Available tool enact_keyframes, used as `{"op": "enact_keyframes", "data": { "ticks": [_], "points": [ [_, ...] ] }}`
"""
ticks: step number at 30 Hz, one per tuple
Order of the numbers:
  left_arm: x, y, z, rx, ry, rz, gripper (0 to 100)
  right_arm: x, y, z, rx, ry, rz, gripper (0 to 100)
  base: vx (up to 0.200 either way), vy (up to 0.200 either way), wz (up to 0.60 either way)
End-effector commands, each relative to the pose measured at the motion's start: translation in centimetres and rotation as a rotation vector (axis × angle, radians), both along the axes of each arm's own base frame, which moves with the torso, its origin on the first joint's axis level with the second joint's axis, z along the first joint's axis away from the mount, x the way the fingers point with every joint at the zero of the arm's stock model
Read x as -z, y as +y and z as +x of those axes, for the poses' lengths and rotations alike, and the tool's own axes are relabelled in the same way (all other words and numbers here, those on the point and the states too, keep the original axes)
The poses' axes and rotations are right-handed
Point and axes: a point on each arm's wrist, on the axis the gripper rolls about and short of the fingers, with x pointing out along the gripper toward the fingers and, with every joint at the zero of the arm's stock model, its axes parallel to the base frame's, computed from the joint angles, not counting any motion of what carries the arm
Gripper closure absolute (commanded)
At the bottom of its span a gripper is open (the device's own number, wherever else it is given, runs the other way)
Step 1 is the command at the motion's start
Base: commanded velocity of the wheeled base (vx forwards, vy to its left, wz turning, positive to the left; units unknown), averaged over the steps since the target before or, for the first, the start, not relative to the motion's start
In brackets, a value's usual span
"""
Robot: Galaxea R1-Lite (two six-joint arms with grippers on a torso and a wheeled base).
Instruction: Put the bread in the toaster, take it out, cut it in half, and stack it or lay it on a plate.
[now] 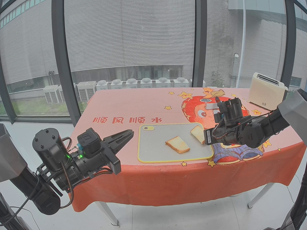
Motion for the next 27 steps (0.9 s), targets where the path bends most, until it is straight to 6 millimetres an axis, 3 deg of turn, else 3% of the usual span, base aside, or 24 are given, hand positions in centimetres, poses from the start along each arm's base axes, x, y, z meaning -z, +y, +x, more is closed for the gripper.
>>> {"op": "enact_keyframes", "data": {
  "ticks": [1, 27],
  "points": [
    [-0.2, 0.0, 0.0, 0.000, -0.015, -0.009, 100, -1.7, -0.2, -0.6, -0.002, -0.037, 0.017, 100, 0.000, 0.000, 0.00],
    [-0.7, -0.2, -0.2, 0.012, -0.024, -0.030, 100, -2.7, -0.3, -2.7, -0.020, -0.048, 0.030, 100, 0.000, 0.000, 0.00]
  ]
}}
